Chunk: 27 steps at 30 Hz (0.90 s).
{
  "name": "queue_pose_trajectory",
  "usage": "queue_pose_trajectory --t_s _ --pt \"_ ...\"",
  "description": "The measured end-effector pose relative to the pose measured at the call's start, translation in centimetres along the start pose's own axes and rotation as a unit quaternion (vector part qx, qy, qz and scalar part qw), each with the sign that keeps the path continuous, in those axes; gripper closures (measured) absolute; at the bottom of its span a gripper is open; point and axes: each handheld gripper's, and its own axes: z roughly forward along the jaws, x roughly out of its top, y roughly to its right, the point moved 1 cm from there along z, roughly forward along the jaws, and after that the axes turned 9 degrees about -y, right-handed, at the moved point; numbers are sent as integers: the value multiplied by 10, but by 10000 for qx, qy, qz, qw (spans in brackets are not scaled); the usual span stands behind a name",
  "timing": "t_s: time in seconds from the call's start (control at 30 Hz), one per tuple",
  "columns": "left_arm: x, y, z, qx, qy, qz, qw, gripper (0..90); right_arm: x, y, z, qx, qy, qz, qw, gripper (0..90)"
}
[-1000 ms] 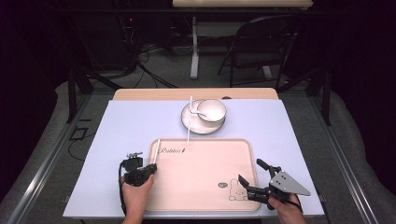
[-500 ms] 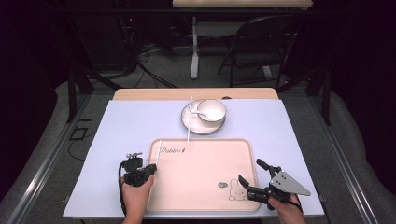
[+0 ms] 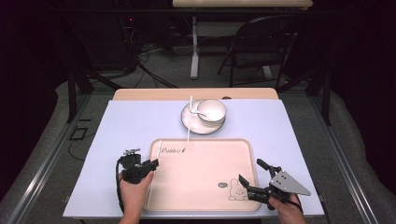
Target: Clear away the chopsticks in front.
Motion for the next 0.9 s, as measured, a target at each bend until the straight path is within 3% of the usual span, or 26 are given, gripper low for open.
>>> queue_pose_trajectory --t_s 0.13,0.2,0.37,0.47,0.53,0.63,0.7,0.9 --pt "7 3 -4 -58 -26 113 9999 491 0 0 0 -10 -2 6 10000 133" --pt "10 3 -6 105 102 356 9993 443 0 1 0 -14 -3 6 10000 133" --pt "19 2 -6 338 310 710 9964 387 0 0 0 -13 -2 0 10000 133" --pt "25 2 -5 383 228 759 9961 386 0 1 0 -13 -8 2 10000 133" --pt "30 4 -4 567 178 761 9953 383 0 1 0 -14 -18 4 10000 133" --pt "37 6 -4 519 12 747 9958 383 0 0 0 -24 -14 -21 10000 133" --pt "41 7 -3 582 -24 805 9951 381 0 0 1 -15 -19 -4 10000 133" --pt "58 10 -2 505 -101 866 9949 345 -1 0 1 -26 -53 4 10000 133"
